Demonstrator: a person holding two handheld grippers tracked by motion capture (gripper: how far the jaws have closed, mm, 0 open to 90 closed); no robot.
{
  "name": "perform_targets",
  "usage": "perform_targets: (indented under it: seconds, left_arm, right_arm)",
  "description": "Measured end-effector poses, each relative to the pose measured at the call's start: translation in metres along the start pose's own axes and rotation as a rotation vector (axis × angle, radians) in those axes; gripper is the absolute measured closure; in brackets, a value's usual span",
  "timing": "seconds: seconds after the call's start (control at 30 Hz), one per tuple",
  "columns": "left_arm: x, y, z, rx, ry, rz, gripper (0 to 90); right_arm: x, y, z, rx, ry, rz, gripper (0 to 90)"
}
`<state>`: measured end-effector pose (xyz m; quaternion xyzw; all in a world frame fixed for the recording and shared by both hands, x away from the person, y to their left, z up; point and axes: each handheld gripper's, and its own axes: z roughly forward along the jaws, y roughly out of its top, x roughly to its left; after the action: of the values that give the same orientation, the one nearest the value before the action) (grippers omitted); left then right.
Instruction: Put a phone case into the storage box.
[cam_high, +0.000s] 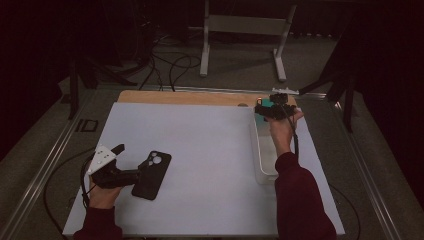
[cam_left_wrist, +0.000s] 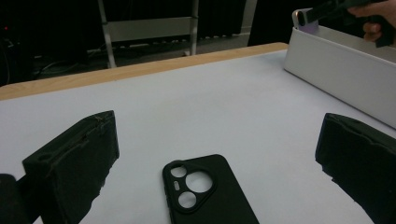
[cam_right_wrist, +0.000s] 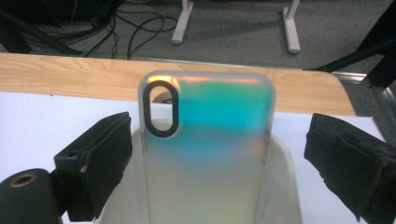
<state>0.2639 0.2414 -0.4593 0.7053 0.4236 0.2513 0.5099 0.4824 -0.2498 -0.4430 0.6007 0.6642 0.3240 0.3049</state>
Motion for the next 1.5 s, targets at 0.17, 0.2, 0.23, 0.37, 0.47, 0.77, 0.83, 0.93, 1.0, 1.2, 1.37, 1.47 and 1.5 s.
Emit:
perform_targets:
  seconds: [0.17,0.2,0.23,0.37,0.47,0.77,0.83,0.93,1.0,1.2,1.37,1.47,1.5]
  left_arm:
    - [-0.001,0.000,0.000,0.001,0.003,0.000,0.0]
    - [-0.001,0.000,0.000,0.001,0.004,0.001,0.0]
    - [-0.001,0.000,0.000,0.002,0.007,0.003,0.0]
    - [-0.001,-0.001,0.001,0.006,0.009,0.003,0.0]
    - [-0.001,-0.001,0.001,0.009,0.012,0.008,0.0]
    - [-0.001,-0.002,0.003,0.022,0.022,0.007,0.0]
    - [-0.001,-0.002,0.003,0.024,0.022,0.006,0.0]
    - [-0.001,-0.002,0.004,0.034,0.025,0.008,0.0]
    - [-0.001,-0.003,0.005,0.039,0.027,0.009,0.0]
    - [-0.003,-0.004,0.008,0.062,0.035,0.016,0.0]
    - [-0.003,-0.007,0.011,0.093,0.043,0.023,0.0]
    - [-0.003,-0.009,0.013,0.108,0.053,0.027,0.0]
    - [-0.003,-0.010,0.014,0.112,0.053,0.024,0.0]
  right_arm:
    - [0.002,0.001,-0.008,-0.014,0.026,-0.003,7.6]
    - [0.003,0.001,-0.010,-0.020,0.031,-0.009,7.6]
    - [0.004,0.001,-0.013,-0.023,0.040,-0.011,7.6]
    - [0.008,0.003,-0.022,-0.037,0.080,-0.020,7.8]
    - [0.012,0.003,-0.030,-0.044,0.112,-0.029,7.8]
    - [0.025,-0.006,-0.048,-0.061,0.200,-0.070,8.1]
    - [0.026,-0.007,-0.050,-0.060,0.211,-0.072,8.1]
    - [0.030,-0.011,-0.061,-0.072,0.250,-0.092,8.1]
    - [0.031,-0.013,-0.066,-0.076,0.268,-0.105,8.1]
    - [0.034,-0.019,-0.084,-0.095,0.312,-0.131,8.1]
    - [0.034,-0.024,-0.095,-0.112,0.326,-0.142,8.1]
    - [0.034,-0.027,-0.103,-0.130,0.334,-0.146,8.1]
    - [0.034,-0.027,-0.104,-0.134,0.338,-0.139,8.1]
